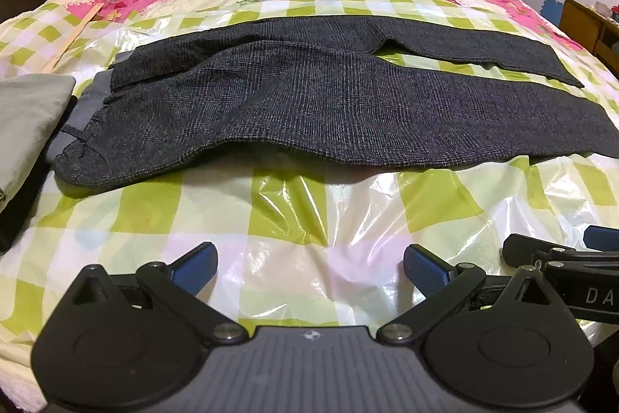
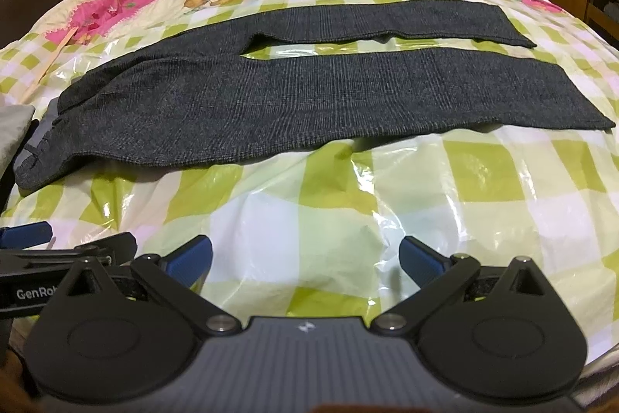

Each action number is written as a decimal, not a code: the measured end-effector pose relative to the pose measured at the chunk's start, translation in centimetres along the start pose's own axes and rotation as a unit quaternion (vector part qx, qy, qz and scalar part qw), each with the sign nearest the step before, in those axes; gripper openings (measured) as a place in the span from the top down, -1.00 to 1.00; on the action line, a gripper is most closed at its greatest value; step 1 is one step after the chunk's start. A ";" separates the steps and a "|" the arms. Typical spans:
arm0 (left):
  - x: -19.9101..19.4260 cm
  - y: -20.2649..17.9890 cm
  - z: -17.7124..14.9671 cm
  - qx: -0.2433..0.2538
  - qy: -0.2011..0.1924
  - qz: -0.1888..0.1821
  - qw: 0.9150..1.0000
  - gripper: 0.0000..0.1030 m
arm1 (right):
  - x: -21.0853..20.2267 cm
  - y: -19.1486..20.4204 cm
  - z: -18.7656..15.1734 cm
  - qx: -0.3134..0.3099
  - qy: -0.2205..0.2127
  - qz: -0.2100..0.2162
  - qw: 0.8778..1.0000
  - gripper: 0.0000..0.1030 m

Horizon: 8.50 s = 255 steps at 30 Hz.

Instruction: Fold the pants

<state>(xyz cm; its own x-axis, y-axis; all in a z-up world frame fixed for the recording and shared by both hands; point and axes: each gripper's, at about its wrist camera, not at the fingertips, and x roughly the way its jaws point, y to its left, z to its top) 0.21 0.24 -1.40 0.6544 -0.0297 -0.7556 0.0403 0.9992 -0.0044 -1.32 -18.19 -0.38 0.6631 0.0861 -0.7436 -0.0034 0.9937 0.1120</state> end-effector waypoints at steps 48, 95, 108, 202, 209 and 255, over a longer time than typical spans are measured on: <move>0.5 -0.1 0.0 -0.002 0.009 0.000 1.000 -1.00 | 0.2 0.3 0.0 -0.004 0.010 -0.008 1.000 -0.98; -0.6 -1.7 1.5 0.033 -0.024 -0.023 0.999 -1.00 | -0.2 -0.6 0.8 0.017 0.011 -0.002 1.000 -0.98; 3.3 -12.1 8.5 0.141 -0.055 -0.123 0.981 -1.00 | 0.5 -14.6 5.9 0.164 -0.023 -0.085 0.982 -0.73; 26.2 29.5 27.9 0.022 0.053 -0.008 0.998 -0.77 | 29.8 13.2 32.0 -0.331 0.088 0.132 0.930 -0.14; 25.1 28.7 28.1 0.041 0.038 0.025 0.998 -0.33 | 28.5 14.7 31.3 -0.350 0.080 0.128 0.925 0.95; 21.1 27.4 28.1 0.083 0.028 -0.042 0.995 0.54 | 24.0 20.4 30.6 -0.384 0.039 0.208 0.899 0.96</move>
<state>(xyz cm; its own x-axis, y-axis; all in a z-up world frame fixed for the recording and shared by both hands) 36.34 26.24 0.98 0.6012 -0.1069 -0.7919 0.2210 0.9746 0.0363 37.40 1.92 4.18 0.4303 0.4373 -0.7896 -0.7745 0.6282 -0.0742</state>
